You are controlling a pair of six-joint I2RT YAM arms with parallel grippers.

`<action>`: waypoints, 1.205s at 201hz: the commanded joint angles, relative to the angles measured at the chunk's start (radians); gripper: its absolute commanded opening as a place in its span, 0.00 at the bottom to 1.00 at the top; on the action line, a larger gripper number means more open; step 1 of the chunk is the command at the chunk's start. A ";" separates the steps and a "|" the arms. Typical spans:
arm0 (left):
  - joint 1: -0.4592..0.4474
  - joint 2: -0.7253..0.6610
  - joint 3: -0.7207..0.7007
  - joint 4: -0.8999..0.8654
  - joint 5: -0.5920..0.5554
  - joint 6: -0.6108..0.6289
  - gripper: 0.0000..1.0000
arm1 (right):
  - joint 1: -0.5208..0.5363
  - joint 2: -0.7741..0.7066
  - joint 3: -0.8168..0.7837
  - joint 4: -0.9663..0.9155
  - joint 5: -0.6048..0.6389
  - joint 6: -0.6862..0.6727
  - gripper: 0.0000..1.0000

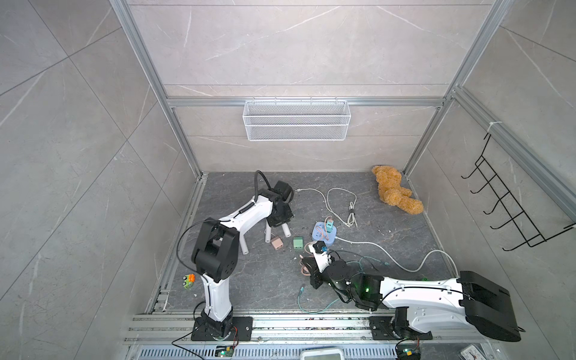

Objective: Charge the electric toothbrush
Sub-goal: Pick up the electric toothbrush from the center of the board, then insert the charging cable into the electric toothbrush.

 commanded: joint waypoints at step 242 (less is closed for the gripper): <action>-0.015 -0.680 -1.063 1.439 0.151 -0.626 0.00 | -0.318 0.282 -0.115 0.889 -0.559 0.757 0.00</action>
